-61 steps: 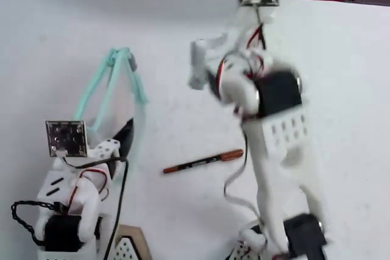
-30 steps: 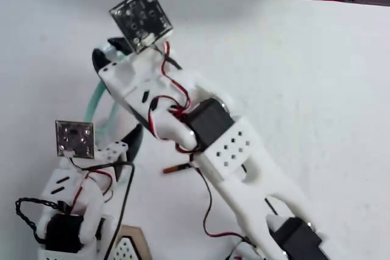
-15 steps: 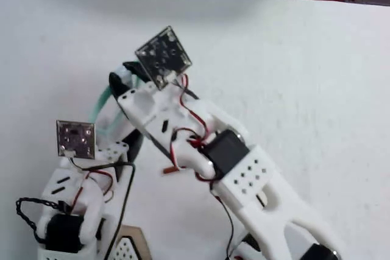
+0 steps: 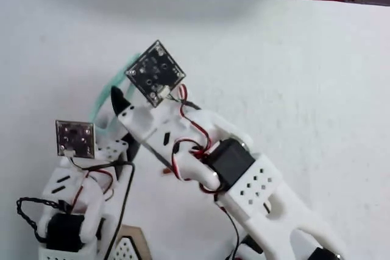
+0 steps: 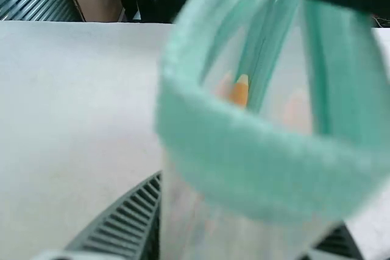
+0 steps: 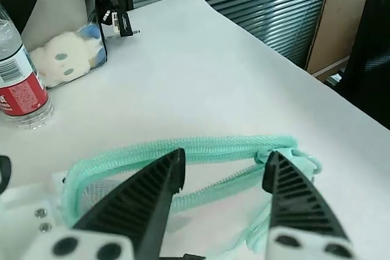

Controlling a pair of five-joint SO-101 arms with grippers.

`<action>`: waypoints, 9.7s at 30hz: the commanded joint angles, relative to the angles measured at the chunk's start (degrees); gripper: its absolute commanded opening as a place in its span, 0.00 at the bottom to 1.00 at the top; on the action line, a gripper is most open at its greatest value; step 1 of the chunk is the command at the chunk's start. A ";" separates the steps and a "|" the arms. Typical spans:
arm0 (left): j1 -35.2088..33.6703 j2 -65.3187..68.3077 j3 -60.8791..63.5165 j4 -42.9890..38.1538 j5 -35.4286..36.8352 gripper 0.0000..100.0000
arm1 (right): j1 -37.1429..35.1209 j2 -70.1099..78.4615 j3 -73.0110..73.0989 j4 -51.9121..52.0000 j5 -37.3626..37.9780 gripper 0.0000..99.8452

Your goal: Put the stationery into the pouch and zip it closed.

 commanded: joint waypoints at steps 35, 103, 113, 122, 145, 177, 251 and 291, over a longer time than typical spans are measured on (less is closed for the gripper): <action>-9.10 0.22 -4.40 -1.76 6.77 0.28 | 37.32 -9.19 36.13 -5.49 -9.23 0.20; -3.74 0.22 1.93 -5.01 2.55 0.27 | 40.84 58.15 -11.69 29.49 -33.41 0.04; -3.74 0.22 1.93 -5.01 2.55 0.27 | 56.04 56.22 -16.09 27.56 -25.76 0.02; -3.74 0.22 1.93 -5.01 2.55 0.27 | 63.96 55.08 -17.85 26.68 -30.33 0.02; -3.74 0.22 1.93 -5.01 2.55 0.27 | 52.09 58.86 -19.34 36.44 -29.80 0.23; -3.74 0.22 1.85 -5.01 2.55 0.27 | 63.78 58.15 -13.54 24.31 -31.38 0.02; -2.77 0.04 -15.30 9.93 0.09 0.27 | 3.21 -0.13 -29.63 2.68 2.29 0.02; -3.12 0.04 -10.81 6.42 0.09 0.27 | 3.91 -5.41 -1.58 0.48 2.20 0.02</action>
